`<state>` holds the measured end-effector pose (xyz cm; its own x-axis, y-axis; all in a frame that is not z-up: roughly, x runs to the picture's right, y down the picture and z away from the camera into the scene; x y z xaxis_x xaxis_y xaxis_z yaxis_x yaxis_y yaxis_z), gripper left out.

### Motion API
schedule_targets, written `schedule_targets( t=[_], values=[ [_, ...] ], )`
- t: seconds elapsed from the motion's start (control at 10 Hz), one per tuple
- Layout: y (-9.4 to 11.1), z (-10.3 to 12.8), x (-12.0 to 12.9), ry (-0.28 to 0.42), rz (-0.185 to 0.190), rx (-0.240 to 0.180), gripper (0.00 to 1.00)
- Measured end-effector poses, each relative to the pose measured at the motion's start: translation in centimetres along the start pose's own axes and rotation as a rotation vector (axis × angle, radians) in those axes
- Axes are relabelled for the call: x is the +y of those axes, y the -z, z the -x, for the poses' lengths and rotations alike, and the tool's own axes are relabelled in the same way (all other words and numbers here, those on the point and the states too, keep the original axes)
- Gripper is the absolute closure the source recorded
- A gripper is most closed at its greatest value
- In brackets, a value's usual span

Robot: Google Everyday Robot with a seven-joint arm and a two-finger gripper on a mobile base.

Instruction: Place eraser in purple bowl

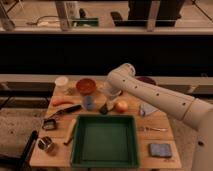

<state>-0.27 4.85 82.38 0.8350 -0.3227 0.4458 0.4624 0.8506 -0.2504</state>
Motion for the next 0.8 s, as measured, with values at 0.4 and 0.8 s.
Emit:
schedule_targets(
  t=[0.4,0.8],
  values=[
    [-2.8,-0.3,0.3,-0.011,0.037,-0.017,0.20],
    [-3.0,-0.3,0.2,-0.015,0.045,-0.021,0.20]
  ],
)
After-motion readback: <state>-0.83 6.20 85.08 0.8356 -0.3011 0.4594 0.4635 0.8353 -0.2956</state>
